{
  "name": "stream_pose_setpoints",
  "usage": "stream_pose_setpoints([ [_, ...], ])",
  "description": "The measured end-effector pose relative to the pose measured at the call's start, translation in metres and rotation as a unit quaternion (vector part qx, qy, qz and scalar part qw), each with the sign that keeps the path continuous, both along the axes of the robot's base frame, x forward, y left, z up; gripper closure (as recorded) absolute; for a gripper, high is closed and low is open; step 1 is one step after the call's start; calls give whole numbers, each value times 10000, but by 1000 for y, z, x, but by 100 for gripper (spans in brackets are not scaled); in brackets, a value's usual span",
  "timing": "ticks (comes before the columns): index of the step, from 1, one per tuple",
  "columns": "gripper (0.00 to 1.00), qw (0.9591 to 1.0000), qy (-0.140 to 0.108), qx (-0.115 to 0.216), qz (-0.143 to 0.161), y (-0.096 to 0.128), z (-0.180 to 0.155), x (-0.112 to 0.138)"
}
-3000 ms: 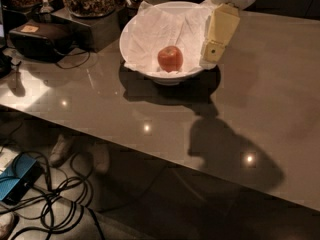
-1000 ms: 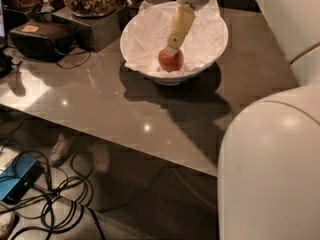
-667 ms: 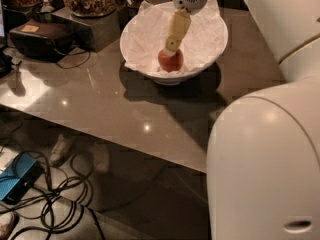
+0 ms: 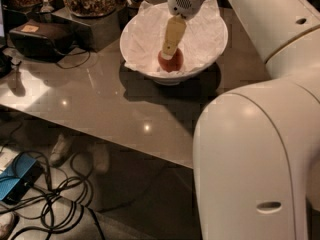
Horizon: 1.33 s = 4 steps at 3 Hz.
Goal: Pick apple from white bowl
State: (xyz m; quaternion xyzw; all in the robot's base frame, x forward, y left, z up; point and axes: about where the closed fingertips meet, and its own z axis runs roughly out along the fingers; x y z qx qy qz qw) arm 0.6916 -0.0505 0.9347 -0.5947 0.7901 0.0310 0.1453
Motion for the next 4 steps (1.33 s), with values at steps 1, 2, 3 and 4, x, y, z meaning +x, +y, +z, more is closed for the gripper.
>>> stream_pose_setpoints([
  [1, 13, 9999, 92, -88, -4, 1, -14, 6],
  [2, 13, 9997, 208, -116, -56, -2, -28, 12],
  [3, 13, 9994, 316, -115, -73, -3, -41, 15],
  [4, 14, 9990, 424, -111, -113, -5, -52, 17],
])
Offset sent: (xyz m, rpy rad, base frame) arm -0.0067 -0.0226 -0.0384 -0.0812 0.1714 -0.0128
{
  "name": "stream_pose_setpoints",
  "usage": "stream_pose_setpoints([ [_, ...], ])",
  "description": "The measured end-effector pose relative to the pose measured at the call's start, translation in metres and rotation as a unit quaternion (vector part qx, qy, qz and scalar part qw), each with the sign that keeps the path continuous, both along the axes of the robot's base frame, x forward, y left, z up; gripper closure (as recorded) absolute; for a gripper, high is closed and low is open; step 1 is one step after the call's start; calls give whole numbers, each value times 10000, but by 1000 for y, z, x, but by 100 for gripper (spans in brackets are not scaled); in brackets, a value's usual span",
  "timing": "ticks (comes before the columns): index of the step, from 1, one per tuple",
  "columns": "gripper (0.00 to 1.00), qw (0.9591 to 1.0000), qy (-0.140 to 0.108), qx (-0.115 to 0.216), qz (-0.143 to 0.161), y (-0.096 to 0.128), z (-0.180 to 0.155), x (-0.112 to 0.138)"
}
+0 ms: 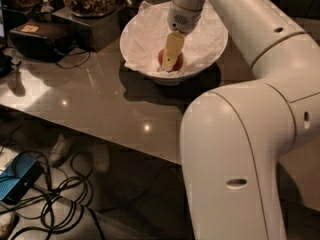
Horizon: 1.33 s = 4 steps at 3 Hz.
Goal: Pick apple from white bowl
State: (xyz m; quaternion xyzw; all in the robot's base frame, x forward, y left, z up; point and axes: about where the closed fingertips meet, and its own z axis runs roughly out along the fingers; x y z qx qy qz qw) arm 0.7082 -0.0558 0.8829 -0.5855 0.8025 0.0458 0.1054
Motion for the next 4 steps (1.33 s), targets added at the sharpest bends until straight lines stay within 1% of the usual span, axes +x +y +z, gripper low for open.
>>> stream_pose_setpoints([
  [2, 14, 9998, 201, 20, -42, -5, -19, -2],
  [3, 33, 9998, 184, -18, 17, -5, -23, -3],
  [4, 56, 9998, 184, -18, 17, -5, -23, -3],
])
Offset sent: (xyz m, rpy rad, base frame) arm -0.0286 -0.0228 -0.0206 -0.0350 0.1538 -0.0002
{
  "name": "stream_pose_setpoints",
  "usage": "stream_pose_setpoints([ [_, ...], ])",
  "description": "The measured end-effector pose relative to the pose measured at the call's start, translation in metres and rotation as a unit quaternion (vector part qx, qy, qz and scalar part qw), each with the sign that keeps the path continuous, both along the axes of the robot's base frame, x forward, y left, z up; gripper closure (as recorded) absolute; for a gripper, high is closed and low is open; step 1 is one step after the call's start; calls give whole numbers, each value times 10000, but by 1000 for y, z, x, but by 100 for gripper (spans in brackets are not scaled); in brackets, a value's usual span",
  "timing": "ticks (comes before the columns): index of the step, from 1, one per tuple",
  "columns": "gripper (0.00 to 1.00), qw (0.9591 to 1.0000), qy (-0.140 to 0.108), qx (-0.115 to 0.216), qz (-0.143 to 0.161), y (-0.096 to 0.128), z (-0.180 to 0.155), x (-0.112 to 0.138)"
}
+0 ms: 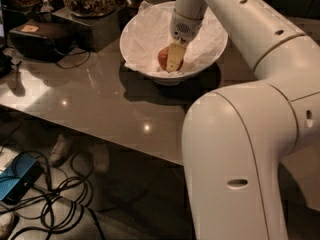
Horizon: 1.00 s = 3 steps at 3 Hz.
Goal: Pick apple from white bowl
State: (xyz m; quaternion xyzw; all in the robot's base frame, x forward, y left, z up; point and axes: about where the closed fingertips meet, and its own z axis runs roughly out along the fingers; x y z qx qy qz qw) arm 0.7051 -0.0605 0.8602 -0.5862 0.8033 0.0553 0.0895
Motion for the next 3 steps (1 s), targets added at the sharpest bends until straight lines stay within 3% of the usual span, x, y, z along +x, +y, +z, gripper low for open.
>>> stream_pose_setpoints([
  [2, 100, 10000, 0, 0, 0, 0, 0, 0],
  [3, 100, 10000, -1, 0, 0, 0, 0, 0],
])
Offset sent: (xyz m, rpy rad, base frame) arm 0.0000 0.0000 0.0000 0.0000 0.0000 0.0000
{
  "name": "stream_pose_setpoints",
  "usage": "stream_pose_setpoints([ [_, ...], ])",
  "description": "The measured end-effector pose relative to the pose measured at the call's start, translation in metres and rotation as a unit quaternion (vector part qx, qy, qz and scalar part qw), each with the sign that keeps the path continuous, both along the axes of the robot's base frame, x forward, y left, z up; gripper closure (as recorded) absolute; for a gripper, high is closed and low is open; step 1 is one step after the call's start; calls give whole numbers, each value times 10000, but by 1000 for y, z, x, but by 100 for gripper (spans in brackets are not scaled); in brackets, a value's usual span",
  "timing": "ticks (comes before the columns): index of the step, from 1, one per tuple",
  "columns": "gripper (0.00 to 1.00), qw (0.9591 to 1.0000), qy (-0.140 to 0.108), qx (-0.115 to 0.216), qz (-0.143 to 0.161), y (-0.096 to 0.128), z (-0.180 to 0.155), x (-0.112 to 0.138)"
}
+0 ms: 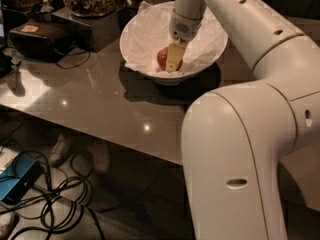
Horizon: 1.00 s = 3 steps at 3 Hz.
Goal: Pick apple from white bowl
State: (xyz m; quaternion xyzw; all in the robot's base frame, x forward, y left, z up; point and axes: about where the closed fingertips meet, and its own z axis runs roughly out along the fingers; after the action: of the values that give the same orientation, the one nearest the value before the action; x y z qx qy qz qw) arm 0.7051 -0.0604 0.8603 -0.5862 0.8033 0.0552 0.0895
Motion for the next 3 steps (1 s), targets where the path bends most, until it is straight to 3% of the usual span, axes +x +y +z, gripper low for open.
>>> stream_pose_setpoints([
  [1, 100, 9998, -129, 133, 47, 10, 10, 1],
  [3, 100, 9976, -91, 654, 197, 22, 29, -19],
])
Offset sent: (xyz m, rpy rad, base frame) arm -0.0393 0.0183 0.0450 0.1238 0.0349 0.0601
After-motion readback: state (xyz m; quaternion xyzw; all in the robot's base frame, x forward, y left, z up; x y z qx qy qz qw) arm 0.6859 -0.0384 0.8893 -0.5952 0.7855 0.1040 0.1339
